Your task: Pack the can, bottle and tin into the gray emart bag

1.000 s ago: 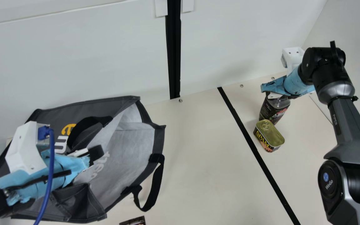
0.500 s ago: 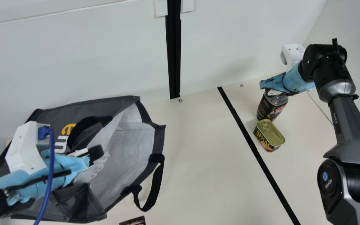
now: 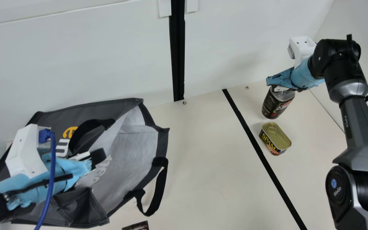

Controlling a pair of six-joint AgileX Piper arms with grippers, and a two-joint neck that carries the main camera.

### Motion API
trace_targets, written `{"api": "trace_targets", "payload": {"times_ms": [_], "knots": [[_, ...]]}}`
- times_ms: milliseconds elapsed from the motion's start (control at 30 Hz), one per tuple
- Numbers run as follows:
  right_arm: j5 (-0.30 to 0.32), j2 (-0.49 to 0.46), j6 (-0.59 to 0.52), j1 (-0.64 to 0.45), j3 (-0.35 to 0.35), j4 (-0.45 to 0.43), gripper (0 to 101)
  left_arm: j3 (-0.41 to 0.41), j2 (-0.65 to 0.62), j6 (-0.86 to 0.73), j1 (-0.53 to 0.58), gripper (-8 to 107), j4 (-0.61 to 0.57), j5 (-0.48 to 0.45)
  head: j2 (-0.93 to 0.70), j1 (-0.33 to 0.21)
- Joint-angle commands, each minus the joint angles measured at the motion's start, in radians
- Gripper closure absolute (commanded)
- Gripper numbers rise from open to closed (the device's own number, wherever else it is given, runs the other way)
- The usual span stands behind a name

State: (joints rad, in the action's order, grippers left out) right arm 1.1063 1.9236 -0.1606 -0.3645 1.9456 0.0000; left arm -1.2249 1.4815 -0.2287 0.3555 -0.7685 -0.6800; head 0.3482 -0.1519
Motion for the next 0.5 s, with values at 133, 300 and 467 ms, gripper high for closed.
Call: {"api": "trace_targets", "payload": {"times_ms": [133, 300, 467], "knots": [[-0.003, -0.019, -0.013, 0.022, -0.004, 0.001, 101, 0.0, 0.0, 0.0, 0.0, 89, 0.0, 0.0, 0.001, -0.023], [-0.007, -0.04, -0.023, 0.046, -0.015, 0.004, 101, 0.0, 0.0, 0.0, 0.0, 89, 0.0, 0.0, 0.001, -0.023], [-0.009, -0.065, -0.028, 0.072, -0.028, 0.004, 101, 0.0, 0.0, 0.0, 0.0, 89, 0.0, 0.0, 0.001, -0.023]]}}
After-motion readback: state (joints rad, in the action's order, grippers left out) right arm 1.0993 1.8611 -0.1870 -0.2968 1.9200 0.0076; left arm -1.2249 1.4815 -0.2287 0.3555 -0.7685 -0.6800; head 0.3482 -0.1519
